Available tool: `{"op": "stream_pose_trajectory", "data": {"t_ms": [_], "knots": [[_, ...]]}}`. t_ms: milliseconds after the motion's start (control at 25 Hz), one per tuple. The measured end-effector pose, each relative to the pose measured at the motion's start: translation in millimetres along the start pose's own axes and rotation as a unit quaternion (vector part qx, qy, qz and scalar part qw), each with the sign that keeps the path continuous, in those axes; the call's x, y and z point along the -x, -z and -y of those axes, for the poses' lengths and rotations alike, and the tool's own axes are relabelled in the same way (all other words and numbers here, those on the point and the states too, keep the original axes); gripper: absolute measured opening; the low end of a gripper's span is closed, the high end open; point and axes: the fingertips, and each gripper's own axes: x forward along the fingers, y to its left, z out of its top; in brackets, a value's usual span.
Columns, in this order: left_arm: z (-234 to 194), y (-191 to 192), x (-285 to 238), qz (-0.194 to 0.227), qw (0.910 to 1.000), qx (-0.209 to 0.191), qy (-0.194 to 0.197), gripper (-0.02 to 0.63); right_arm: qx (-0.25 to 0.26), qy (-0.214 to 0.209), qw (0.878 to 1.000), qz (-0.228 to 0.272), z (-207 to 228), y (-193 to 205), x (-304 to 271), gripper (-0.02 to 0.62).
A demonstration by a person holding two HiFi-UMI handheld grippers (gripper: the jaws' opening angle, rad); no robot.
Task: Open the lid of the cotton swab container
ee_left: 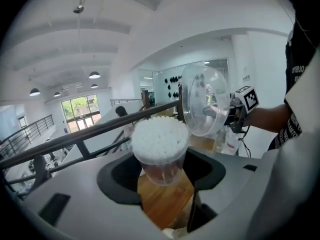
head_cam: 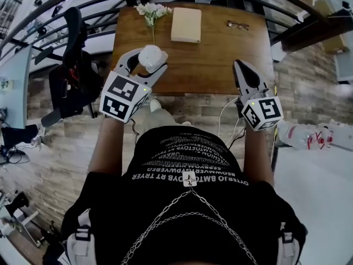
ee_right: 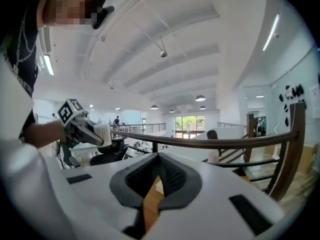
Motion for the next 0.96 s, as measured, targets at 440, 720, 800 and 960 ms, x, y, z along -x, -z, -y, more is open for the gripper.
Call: {"op": "stream_pose_trajectory", "data": {"t_ms": [440,720,800,960], "knots": [[-4.7,3.4,10.4,0.004,0.9996,0.015,-0.023,0.270,0.024,0.032,0.999,-0.002,14.3,-1.3,18.5,0.015],[5.0,2.9,6.8,0.004,0.9998,0.012,-0.015,0.270,0.028,0.018,0.999,0.002,5.6,-6.4,20.5,0.015],[6.0,2.8,6.0,0.003,0.9999,0.011,-0.012,0.270,0.028,0.019,0.999,0.002,5.6,-7.0,20.2,0.015],[5.4,2.1,4.2,0.002,0.9999,0.008,-0.010,0.272,0.027,0.019,0.999,0.003,6.6,-9.7,17.9,0.015]]}}
